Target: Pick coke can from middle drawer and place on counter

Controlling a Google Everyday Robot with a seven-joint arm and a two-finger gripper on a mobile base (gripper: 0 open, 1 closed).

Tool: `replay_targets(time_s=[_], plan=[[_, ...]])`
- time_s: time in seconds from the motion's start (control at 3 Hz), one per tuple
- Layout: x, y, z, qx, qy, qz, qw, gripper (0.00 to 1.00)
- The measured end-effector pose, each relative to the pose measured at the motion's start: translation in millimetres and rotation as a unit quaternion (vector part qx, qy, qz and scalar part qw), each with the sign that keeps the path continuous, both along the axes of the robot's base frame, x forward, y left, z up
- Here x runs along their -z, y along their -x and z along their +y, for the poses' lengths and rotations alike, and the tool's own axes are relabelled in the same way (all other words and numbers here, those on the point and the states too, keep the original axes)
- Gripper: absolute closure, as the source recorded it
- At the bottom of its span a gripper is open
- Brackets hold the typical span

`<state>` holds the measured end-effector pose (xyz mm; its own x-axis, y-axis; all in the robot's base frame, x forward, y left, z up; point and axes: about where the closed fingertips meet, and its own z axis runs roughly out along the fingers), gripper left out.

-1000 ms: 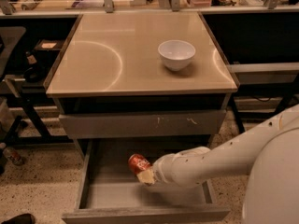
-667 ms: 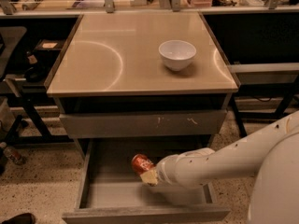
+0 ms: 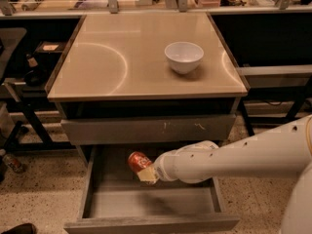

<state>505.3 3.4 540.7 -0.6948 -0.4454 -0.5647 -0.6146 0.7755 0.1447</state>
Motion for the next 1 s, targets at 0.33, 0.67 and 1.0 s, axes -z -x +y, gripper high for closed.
replay_targets(time_s=[0.33, 0.67, 1.0], plan=[[-22.7, -14.6, 6.2, -0.001, -0.012, -0.006, 0.9999, 1.0], [-65.6, -31.6, 4.0, -0.01, -0.036, -0.023, 0.999, 1.0], [-68.1, -32.5, 1.8, -0.01, -0.036, -0.025, 0.999, 1.0]])
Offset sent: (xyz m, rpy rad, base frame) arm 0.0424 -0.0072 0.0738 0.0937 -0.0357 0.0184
